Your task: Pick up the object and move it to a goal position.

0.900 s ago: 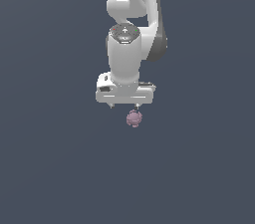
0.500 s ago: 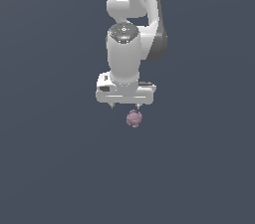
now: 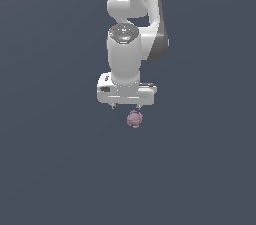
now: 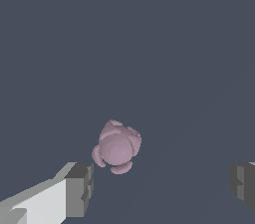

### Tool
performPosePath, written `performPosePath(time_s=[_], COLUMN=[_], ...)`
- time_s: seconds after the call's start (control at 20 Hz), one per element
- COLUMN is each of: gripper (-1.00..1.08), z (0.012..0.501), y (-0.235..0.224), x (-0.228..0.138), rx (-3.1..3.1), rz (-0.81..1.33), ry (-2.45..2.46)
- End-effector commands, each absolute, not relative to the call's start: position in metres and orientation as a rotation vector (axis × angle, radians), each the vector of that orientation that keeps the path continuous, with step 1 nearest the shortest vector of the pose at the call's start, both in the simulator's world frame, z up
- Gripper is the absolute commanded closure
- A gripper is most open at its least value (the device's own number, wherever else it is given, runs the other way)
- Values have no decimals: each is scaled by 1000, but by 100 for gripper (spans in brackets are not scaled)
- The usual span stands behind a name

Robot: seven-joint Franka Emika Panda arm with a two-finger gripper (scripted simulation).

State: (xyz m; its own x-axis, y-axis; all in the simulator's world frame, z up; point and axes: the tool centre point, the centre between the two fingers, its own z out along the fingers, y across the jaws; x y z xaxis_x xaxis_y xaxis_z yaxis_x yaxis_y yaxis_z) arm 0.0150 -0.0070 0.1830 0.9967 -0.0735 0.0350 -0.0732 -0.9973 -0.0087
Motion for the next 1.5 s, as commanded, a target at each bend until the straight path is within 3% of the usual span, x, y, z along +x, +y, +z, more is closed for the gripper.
performPosePath(time_s=[0.0,1.45], gripper=[-92,-92], z=[180,91], y=[-5,33], x=[14,-11], rx=[-3130,-3040], rz=[-53,-1], ry=[137,789])
